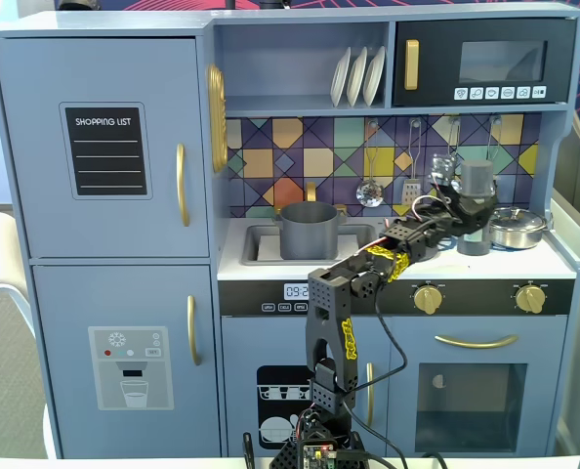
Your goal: Put salt in the gray recipient
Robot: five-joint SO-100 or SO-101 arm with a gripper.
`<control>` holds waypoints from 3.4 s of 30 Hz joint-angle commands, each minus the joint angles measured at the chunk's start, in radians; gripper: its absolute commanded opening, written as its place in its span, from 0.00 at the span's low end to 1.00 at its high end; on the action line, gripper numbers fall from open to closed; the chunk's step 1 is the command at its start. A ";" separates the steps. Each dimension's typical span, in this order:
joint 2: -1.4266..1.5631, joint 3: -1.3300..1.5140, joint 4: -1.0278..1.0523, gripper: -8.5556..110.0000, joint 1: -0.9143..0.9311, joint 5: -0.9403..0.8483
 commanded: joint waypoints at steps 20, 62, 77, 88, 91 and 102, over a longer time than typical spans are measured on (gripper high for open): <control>-0.012 0.127 -0.163 0.07 -0.008 0.025; 1.362 1.026 1.244 0.07 -0.733 -0.103; 1.517 1.603 1.074 0.07 -0.873 0.063; 1.575 1.605 1.290 0.10 -0.824 -0.052; 1.575 1.605 1.290 0.11 -0.824 -0.052; 1.575 1.605 1.290 0.12 -0.824 -0.052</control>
